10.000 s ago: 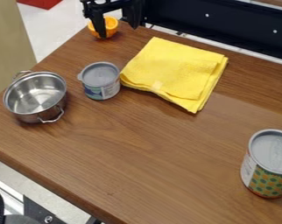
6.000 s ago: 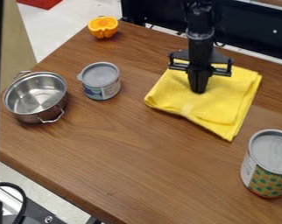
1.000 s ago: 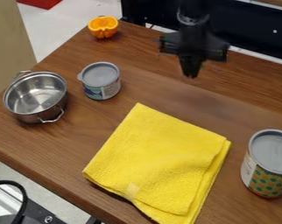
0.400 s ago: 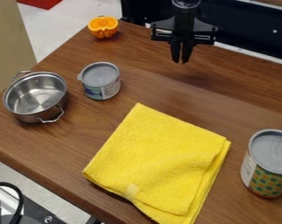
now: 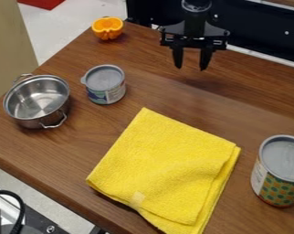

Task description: Move the yellow cloth on the center of the the table

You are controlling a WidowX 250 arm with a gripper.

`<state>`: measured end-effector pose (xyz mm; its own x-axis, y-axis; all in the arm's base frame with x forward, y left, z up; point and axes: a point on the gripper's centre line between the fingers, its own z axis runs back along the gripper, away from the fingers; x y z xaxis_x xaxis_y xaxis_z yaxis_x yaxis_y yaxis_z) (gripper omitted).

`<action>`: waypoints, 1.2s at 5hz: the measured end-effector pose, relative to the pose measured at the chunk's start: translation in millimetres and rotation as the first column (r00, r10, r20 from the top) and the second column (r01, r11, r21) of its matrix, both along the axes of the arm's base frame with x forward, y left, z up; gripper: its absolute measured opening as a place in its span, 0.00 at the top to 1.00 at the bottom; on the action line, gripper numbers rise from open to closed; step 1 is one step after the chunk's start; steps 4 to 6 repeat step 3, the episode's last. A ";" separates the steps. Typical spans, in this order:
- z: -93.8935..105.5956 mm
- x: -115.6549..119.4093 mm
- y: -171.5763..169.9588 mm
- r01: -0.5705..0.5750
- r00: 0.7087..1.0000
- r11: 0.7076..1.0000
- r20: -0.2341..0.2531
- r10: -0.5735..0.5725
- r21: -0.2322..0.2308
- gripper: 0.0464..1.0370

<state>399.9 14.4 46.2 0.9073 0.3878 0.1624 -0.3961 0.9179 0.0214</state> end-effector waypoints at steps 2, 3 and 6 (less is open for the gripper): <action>1.6 -9.1 3.7 0.027 0.998 0.998 -0.067 -0.023 0.055 0.04; 1.6 -12.2 17.9 0.082 0.993 0.994 -0.095 -0.075 0.070 0.04; 1.6 -12.2 17.9 0.082 0.993 0.994 -0.095 -0.075 0.070 0.04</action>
